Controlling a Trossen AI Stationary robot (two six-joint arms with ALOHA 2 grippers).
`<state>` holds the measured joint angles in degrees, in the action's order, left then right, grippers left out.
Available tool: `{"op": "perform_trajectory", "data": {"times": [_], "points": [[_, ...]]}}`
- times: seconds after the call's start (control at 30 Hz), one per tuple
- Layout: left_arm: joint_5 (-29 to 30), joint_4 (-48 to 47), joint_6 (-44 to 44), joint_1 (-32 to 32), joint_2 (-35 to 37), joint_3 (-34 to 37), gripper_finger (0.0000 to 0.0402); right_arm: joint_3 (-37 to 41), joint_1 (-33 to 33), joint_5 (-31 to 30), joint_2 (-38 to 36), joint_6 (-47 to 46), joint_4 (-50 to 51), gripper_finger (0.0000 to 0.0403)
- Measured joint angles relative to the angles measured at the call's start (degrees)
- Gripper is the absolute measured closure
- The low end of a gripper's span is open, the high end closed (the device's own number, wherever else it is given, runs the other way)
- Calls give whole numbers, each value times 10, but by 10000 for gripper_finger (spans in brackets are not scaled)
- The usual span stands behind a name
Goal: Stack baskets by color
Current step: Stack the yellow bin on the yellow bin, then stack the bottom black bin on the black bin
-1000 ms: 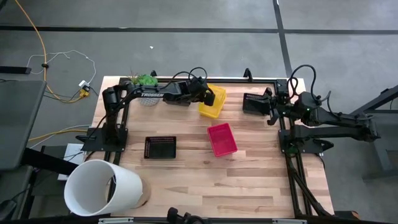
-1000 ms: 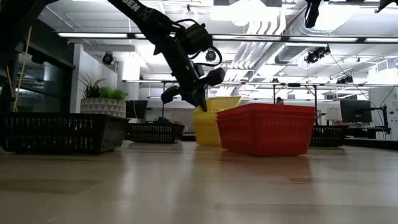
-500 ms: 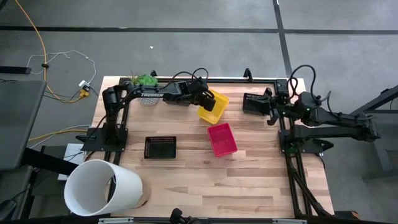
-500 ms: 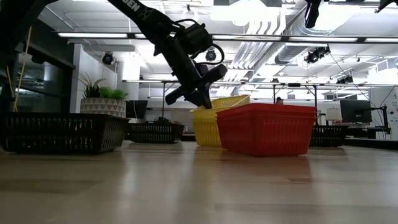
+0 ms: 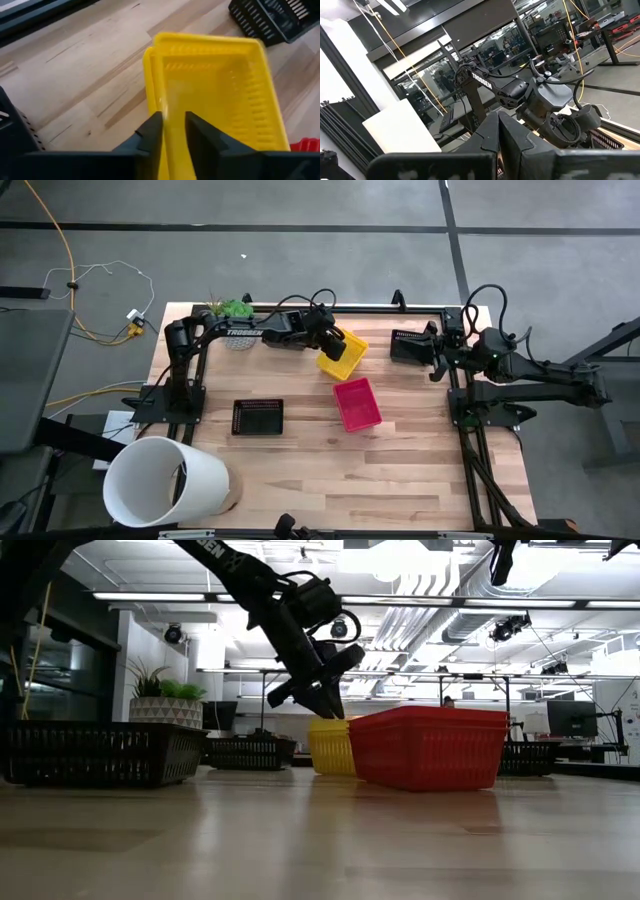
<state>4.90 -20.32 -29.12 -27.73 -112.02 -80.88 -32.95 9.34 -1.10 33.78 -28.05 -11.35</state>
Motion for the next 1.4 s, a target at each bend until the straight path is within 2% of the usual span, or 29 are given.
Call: {"op": "perform_trajectory", "data": {"times": [0.27,0.4,0.53,0.67,0.77,0.9,1.07,1.23,1.4], "points": [[-28,21,18,-5,30,0,240,0,0,0,0,-2,0,403],[-71,36,62,-17,71,0,219,0,0,0,0,0,1,403],[-115,46,94,-25,132,0,217,0,0,0,0,0,2,403],[-126,85,106,-13,211,9,229,0,0,0,0,23,4,403],[-120,169,113,13,279,50,243,0,0,0,0,36,4,403],[-88,304,120,70,368,151,266,0,0,0,0,51,4,403],[-41,449,124,153,470,314,296,0,0,1,0,51,4,403],[34,502,123,225,552,444,335,0,0,3,0,58,4,403],[73,504,122,260,611,508,389,0,0,3,0,61,4,403]]}}
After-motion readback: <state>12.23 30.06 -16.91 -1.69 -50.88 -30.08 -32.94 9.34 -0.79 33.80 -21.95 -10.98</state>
